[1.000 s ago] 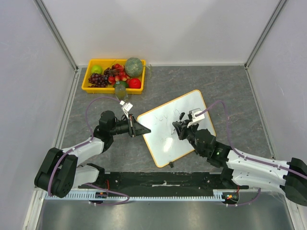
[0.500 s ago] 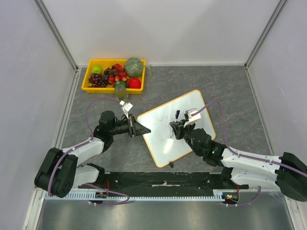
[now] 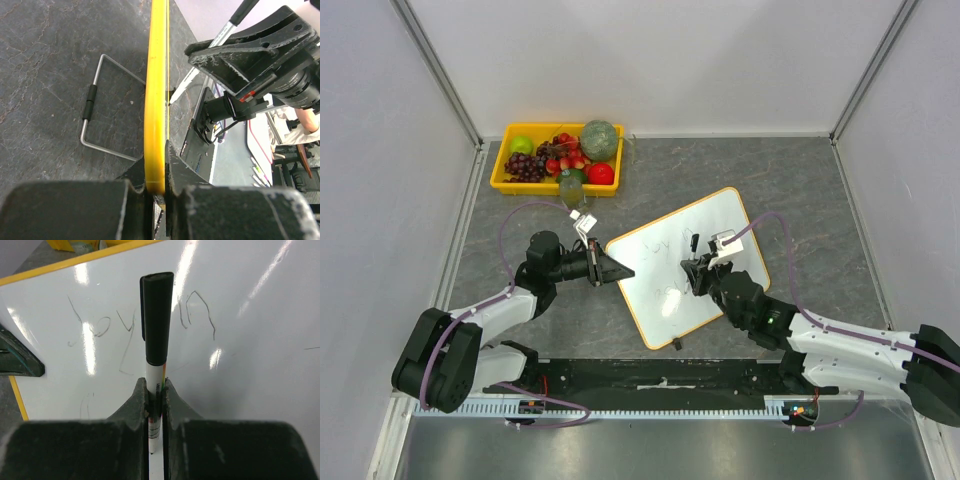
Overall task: Write a sentence on the whiteboard
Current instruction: Write a sentence on the whiteboard, then pass from the right arm to the left
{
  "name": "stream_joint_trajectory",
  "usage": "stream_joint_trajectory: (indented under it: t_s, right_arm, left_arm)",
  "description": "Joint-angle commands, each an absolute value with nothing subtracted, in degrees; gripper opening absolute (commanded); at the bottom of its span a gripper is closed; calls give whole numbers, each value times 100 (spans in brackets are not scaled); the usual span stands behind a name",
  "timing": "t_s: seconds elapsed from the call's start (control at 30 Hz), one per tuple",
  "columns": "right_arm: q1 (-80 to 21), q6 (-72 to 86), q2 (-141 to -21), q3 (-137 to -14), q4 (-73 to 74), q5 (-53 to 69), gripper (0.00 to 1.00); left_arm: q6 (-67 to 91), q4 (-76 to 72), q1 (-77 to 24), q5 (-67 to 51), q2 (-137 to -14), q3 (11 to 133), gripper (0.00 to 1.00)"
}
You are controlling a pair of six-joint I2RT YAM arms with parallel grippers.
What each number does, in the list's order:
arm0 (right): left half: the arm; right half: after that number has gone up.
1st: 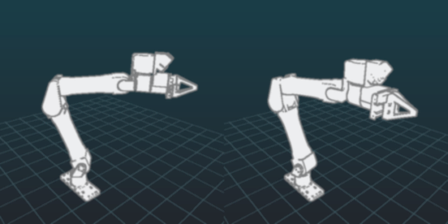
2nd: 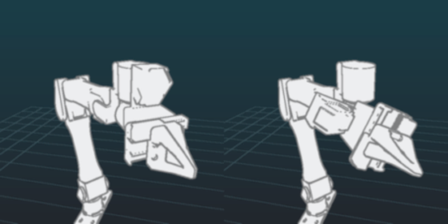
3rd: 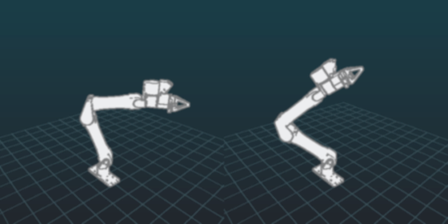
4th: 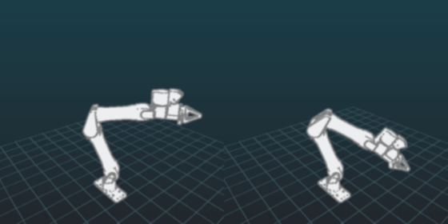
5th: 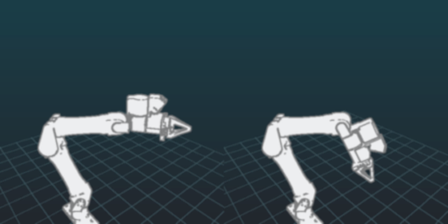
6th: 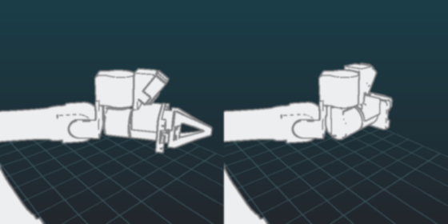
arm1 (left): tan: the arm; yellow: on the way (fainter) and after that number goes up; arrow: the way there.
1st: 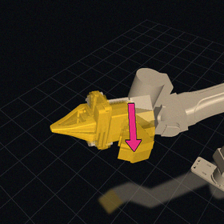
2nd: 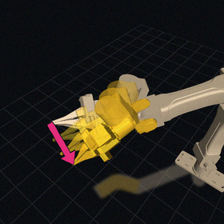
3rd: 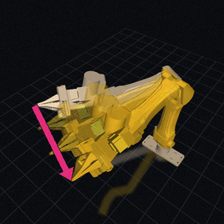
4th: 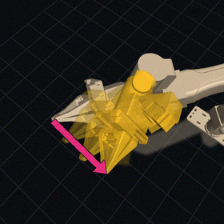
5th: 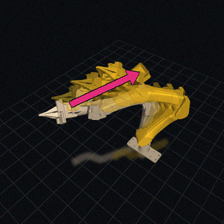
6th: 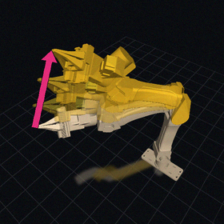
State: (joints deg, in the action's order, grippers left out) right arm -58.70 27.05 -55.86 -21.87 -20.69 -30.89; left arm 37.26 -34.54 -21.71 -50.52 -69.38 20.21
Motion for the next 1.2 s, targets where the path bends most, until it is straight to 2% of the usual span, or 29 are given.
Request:
stream_joint_trajectory:
  t_s: [0.0,0.4,0.73,0.9,1.0,1.17]
  right_arm:
    - [-5845,2689,-5029,-2258,-1837,-3208,0]
    - [-5792,2707,-4790,-2663,-1793,-2953,0]
    - [-5748,2769,-4535,-2742,-1609,-2804,0]
    - [-5748,2760,-4342,-2786,-1477,-2760,0]
    - [-5748,2768,-4228,-2804,-1424,-2716,0]
    - [-5739,2804,-4227,-2891,-1432,-2374,0]
  left_arm:
    - [2514,-3111,-2347,-5493,-7031,1758,2]
    - [2505,-2989,-2355,-5414,-6996,1784,3]
    - [2610,-1952,-2347,-4431,-5749,1854,55]
    - [2707,-970,-2373,-3509,-4898,1959,82]
    - [2821,-38,-2382,-2683,-4309,2179,89]
    - [2979,1281,-2627,-1584,-3411,2785,90]
